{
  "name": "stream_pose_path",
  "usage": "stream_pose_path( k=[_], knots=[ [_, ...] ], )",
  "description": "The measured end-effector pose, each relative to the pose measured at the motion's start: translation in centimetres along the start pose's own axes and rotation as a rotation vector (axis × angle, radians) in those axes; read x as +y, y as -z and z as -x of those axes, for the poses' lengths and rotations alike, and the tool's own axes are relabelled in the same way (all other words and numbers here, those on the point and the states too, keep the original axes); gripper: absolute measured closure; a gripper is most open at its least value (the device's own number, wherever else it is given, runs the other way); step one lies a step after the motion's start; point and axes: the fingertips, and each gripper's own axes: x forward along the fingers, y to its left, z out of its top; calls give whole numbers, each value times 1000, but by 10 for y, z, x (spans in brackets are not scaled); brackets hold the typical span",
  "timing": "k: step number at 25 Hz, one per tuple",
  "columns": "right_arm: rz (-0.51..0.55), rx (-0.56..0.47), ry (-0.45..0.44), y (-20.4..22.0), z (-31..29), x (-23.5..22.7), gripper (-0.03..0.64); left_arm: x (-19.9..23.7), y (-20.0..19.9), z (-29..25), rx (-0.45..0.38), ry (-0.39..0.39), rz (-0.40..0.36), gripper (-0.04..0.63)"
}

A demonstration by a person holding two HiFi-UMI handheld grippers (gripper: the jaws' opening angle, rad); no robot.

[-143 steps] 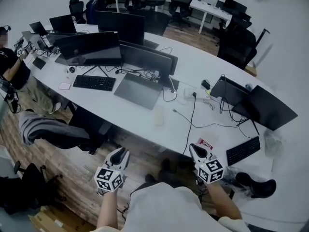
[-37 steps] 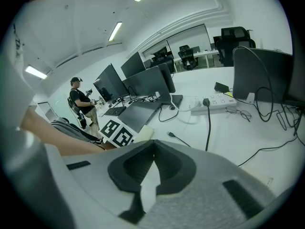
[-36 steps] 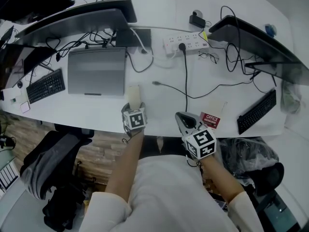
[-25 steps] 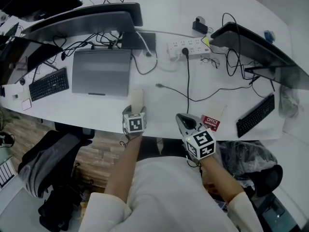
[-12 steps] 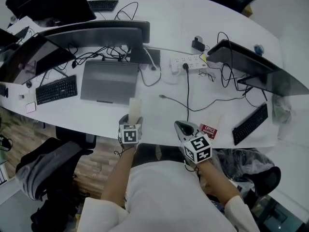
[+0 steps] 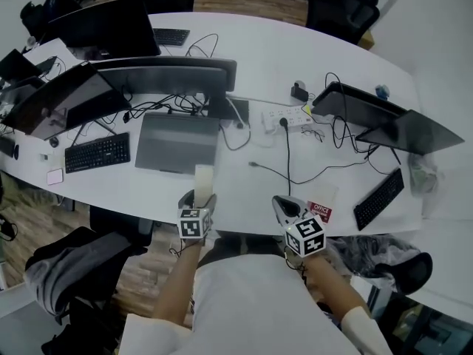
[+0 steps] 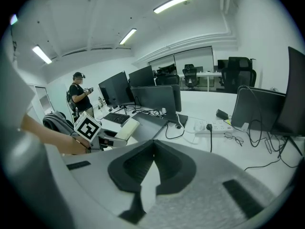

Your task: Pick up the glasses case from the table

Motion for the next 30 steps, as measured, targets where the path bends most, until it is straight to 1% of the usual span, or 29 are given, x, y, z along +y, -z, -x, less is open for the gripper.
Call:
stream_pose_path(
  k=[8,13,20,25,30],
  knots=[
    [9,-54,64,-4,28,10,618,-8,-38,50,-136,84,-55,298],
    [1,-85,86,-4,51,12,618,-18,-62,86,-227,113,-86,298],
    [14,-135,92,-8,84,7,618,-32,-85,133,-351,107,-81,298],
    [13,-159,81,-3,110,4,618,-49,-85,158,-392,86,-70,298],
    [16,-178,59,10,132,5,618,-67,-77,177,-416,59,-63,298]
  ],
)
